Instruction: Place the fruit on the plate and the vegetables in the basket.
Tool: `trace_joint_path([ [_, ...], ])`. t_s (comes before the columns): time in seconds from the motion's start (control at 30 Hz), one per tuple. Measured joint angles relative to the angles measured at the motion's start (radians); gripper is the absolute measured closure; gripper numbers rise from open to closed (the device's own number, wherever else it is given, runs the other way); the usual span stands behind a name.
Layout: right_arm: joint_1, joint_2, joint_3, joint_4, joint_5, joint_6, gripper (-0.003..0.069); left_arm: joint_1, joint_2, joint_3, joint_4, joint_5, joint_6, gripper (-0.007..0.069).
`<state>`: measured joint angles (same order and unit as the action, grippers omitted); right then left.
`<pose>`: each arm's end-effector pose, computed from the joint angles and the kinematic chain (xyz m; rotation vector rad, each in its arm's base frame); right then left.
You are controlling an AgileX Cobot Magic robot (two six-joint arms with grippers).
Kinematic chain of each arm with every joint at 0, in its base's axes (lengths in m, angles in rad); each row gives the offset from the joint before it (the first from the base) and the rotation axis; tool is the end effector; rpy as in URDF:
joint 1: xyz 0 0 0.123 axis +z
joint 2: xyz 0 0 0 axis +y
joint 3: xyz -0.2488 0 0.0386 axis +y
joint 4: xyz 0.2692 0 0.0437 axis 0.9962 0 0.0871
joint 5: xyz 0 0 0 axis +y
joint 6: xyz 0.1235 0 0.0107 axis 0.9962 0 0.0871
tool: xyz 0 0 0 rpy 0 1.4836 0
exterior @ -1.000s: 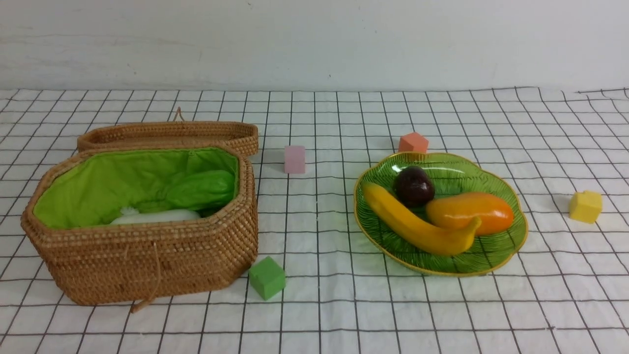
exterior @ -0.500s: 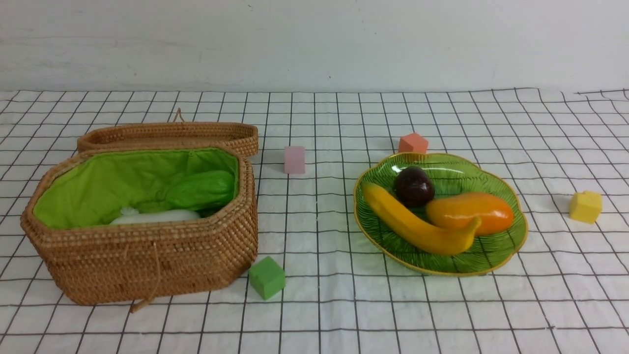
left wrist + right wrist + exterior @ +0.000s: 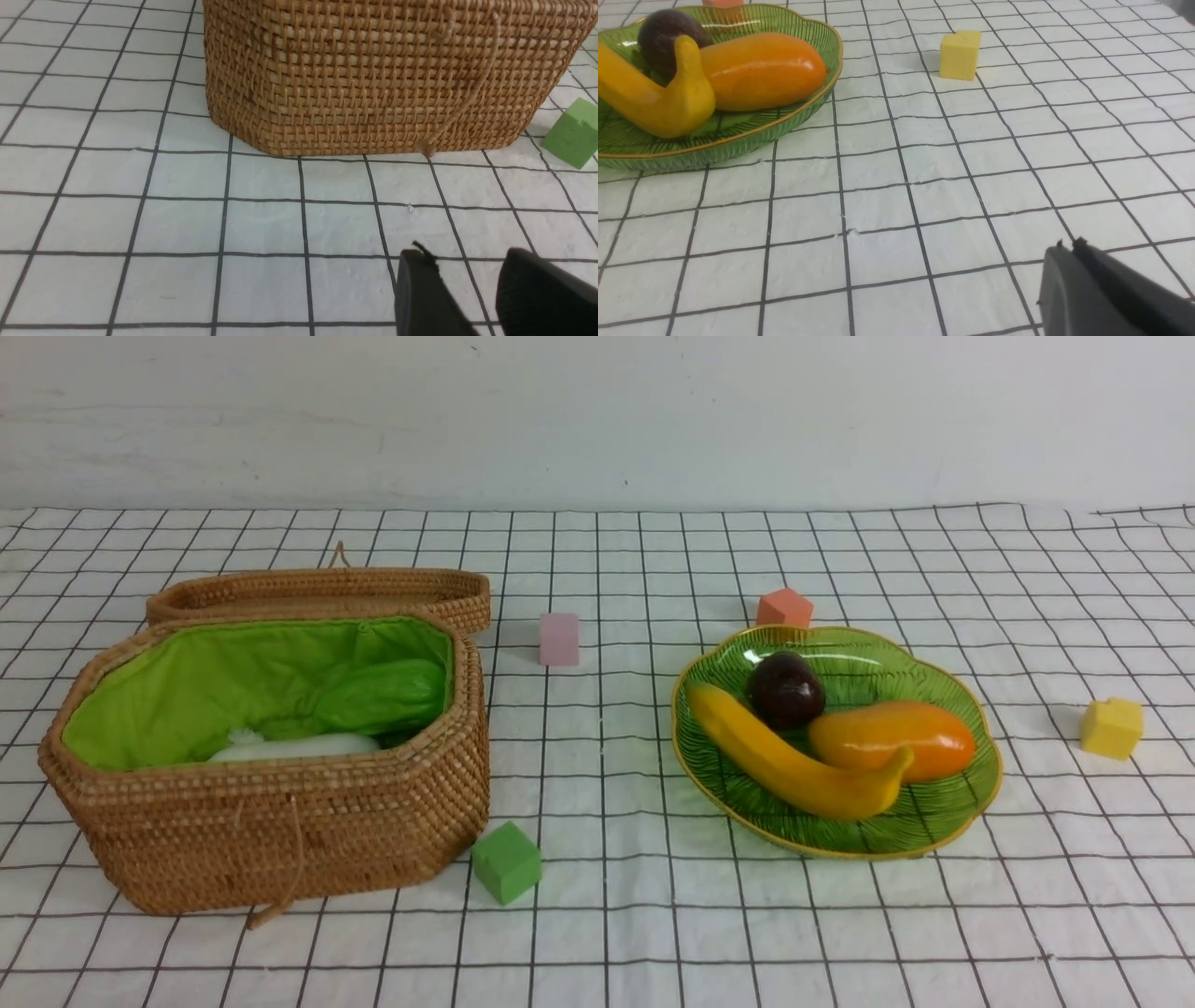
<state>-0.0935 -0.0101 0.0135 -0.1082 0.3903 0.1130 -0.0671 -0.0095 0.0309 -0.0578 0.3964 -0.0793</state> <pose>0.1372 -0.0180 0.1647 0.1280 1.8717 -0.0940 0.1376 -0.0120 0.1569 -0.0472 1.9032 -0.1567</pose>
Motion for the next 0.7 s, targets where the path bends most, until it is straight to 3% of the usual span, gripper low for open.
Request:
trace_joint_path([
  [0.7, 0.0, 0.0, 0.0, 0.0, 0.0, 0.0, 0.0623, 0.0, 0.0, 0.0, 0.0, -0.002, 0.0, 0.0386],
])
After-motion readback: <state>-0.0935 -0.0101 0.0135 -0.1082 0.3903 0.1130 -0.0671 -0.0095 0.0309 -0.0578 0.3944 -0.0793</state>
